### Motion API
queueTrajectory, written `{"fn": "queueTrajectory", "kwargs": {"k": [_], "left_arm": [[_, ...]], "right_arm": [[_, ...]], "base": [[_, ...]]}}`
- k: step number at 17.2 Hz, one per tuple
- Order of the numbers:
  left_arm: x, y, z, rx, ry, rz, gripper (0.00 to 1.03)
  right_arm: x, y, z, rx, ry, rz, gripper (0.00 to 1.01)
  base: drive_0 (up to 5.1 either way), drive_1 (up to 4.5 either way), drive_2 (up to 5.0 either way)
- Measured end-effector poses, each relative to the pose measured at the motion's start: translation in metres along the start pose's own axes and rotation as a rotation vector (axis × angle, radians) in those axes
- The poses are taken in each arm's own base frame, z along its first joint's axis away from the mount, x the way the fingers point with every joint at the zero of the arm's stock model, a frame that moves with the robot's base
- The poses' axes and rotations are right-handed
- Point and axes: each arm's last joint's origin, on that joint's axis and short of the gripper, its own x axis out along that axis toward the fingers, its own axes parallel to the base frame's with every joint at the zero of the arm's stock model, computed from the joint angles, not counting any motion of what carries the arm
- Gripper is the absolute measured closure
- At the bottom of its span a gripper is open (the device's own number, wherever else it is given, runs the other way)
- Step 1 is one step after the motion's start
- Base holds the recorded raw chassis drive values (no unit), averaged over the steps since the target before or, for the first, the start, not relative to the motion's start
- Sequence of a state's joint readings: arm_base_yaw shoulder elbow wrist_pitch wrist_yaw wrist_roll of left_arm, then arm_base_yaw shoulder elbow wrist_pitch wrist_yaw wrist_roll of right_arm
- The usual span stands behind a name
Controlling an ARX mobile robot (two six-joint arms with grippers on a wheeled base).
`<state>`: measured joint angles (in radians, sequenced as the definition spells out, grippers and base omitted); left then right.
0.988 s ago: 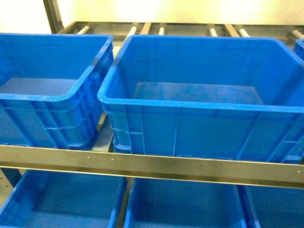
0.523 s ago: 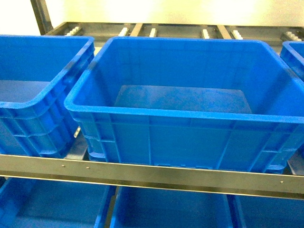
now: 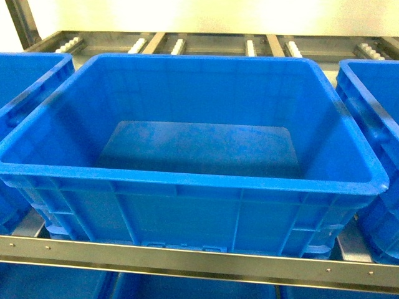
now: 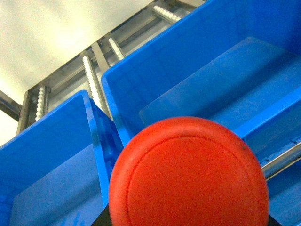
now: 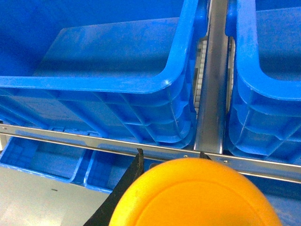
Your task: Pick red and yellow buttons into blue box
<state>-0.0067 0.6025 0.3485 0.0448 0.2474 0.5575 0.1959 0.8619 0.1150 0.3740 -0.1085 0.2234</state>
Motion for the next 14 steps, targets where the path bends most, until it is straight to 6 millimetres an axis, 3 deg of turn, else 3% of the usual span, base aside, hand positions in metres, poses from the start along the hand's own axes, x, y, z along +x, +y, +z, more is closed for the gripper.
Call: {"fn": "queueTrajectory", "kwargs": {"k": [3, 6, 14], "left_arm": [[0.0000, 0.0000, 0.0000, 0.000, 0.000, 0.000, 0.78], [0.0000, -0.0002, 0.0002, 0.000, -0.004, -0.005, 0.78], [0.0000, 0.0001, -0.0001, 0.000, 0.001, 0.001, 0.78]], "right_arm": [[0.0000, 0.0001, -0.0001, 0.000, 0.001, 0.001, 0.74], [-0.0001, 0.0000, 0.0000, 0.000, 0.000, -0.001, 0.74], [0.0000, 0.0001, -0.0001, 0.000, 0.002, 0.004, 0.74]], "base": [[0.0, 0.00, 0.0], [-2.8, 3.30, -0.4], [0.0, 0.00, 0.0]]}}
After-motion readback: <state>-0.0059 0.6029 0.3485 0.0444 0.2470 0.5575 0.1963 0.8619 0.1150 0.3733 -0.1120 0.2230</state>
